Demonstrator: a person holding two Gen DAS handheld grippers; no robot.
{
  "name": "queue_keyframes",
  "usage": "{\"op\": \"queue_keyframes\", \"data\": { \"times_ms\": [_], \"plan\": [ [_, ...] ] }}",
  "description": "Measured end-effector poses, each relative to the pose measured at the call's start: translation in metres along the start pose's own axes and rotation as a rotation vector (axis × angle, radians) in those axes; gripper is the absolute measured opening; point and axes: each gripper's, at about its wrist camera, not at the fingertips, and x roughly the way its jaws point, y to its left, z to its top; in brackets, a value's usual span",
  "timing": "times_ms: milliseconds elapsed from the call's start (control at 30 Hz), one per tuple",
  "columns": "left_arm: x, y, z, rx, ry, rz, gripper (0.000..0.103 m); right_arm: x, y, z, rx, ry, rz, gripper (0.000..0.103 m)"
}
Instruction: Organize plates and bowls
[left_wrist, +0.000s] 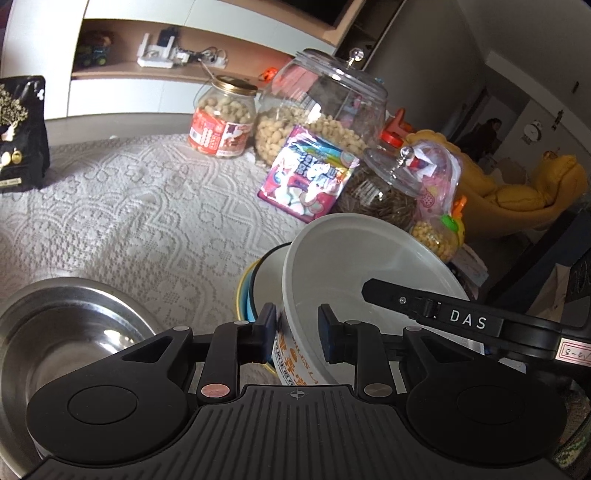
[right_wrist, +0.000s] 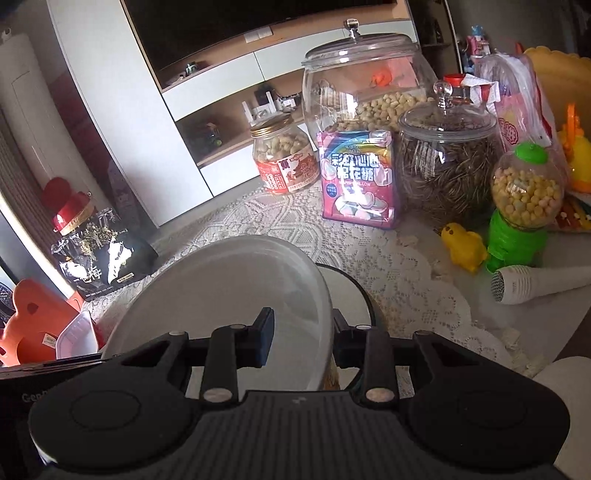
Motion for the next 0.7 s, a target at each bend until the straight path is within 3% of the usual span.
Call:
{"op": "queue_keyframes", "data": {
  "times_ms": [133, 333, 467, 700],
  "plan": [
    [0.008, -0.010, 0.005, 0.032, -0.002, 0.057, 0.027, 0.001, -0.006, 0.009, -0.002, -0.001, 0.043, 0.031],
    [0.031, -0.025, 0.032, 0.046, -0.002, 0.109, 0.027, 0.010, -0.011, 0.042, -0.091, -0.067, 0.039, 0.032],
    [0.053, -0.034, 0.038, 0.074, 0.051, 0.216, 0.028, 0.037, -0.029, 0.041, -0.113, -0.003, -0.032, 0.050],
    [0.066, -0.029, 0.031, 0.082, 0.077, 0.271, 0.030, 0.056, -0.067, 0.034, -0.007, 0.046, 0.055, 0.054]
  ]
}}
